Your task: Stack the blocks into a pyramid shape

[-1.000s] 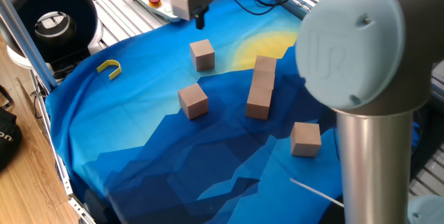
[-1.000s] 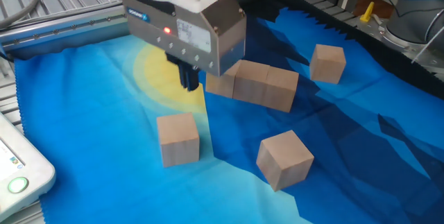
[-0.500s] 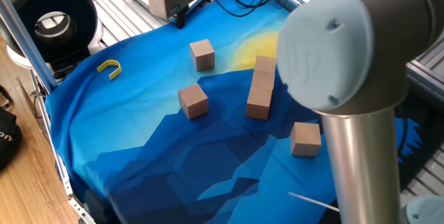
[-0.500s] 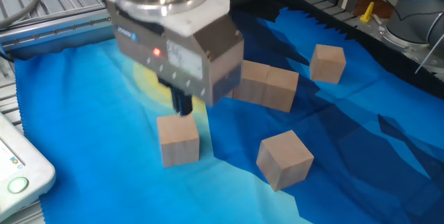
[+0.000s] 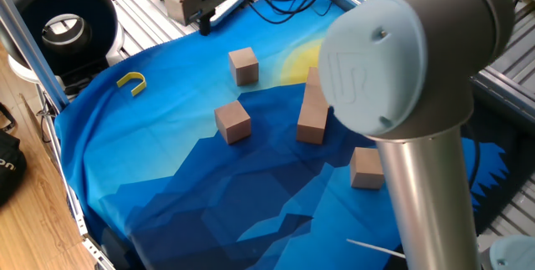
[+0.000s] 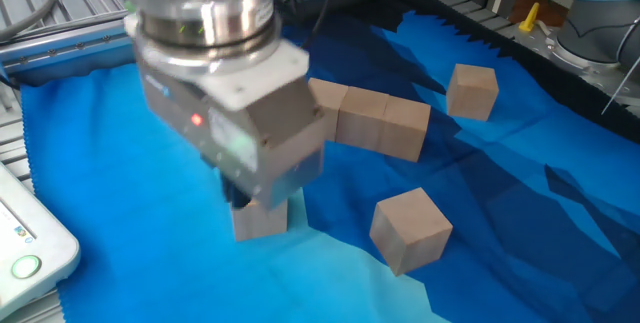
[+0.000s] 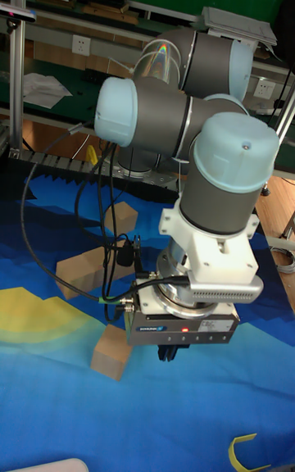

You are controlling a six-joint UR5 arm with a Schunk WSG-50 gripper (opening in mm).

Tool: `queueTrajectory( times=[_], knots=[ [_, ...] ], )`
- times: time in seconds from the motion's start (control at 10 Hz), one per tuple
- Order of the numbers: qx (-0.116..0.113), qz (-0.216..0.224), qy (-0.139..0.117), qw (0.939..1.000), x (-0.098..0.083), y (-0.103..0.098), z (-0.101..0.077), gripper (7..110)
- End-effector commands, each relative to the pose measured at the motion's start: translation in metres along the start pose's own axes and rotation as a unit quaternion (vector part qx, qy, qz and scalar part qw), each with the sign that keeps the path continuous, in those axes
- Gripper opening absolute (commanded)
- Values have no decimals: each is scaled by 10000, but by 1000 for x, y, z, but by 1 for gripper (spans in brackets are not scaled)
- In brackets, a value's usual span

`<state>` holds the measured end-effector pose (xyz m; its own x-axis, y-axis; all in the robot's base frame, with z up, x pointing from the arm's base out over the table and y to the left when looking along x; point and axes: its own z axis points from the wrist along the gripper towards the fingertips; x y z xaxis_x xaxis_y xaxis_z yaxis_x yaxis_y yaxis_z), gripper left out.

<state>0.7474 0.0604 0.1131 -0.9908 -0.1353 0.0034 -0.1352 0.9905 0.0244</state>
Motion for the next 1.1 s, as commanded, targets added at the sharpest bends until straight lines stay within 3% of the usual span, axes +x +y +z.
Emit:
queueTrajectory(
  times=[0.0,0.4,1.0],
  knots=[
    [-32,206,-62,9998,-10,6,6,7],
    [19,405,-51,9992,-10,9,12,7],
    [63,252,-21,9997,-9,10,17,7]
  ],
)
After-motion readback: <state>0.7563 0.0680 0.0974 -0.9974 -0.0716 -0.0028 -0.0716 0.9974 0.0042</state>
